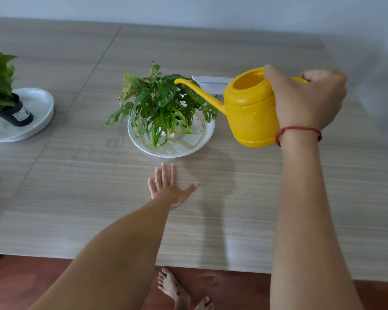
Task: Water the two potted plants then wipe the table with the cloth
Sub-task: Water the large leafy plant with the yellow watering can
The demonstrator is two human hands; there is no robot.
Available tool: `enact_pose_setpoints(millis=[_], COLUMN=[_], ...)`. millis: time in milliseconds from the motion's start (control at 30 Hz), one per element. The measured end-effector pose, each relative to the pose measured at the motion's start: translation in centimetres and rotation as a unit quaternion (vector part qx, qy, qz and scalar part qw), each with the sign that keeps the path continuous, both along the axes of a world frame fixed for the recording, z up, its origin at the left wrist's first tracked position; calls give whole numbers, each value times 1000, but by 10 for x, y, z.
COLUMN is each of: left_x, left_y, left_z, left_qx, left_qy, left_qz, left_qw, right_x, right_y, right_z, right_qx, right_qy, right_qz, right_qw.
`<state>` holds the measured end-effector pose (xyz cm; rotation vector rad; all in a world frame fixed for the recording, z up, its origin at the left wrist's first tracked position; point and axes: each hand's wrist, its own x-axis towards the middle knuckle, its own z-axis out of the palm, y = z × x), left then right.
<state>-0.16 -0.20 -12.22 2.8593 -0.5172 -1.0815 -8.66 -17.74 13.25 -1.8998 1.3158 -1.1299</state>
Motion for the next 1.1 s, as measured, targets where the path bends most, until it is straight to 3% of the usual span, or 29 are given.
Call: enact_pose_setpoints(millis=[800, 1100], left_x=[-2, -2], left_y=[-2, 0], left_z=[5, 4], left_qx=[7, 6], left_qy=[5, 4], left_qz=[0, -3], left_qw=[1000, 1000], right_x=[3, 1], right_y=[3, 0], right_z=[9, 4], right_qx=[28, 29], right_qy=[-35, -10], right_qz=[19, 32], right_qw=[999, 999])
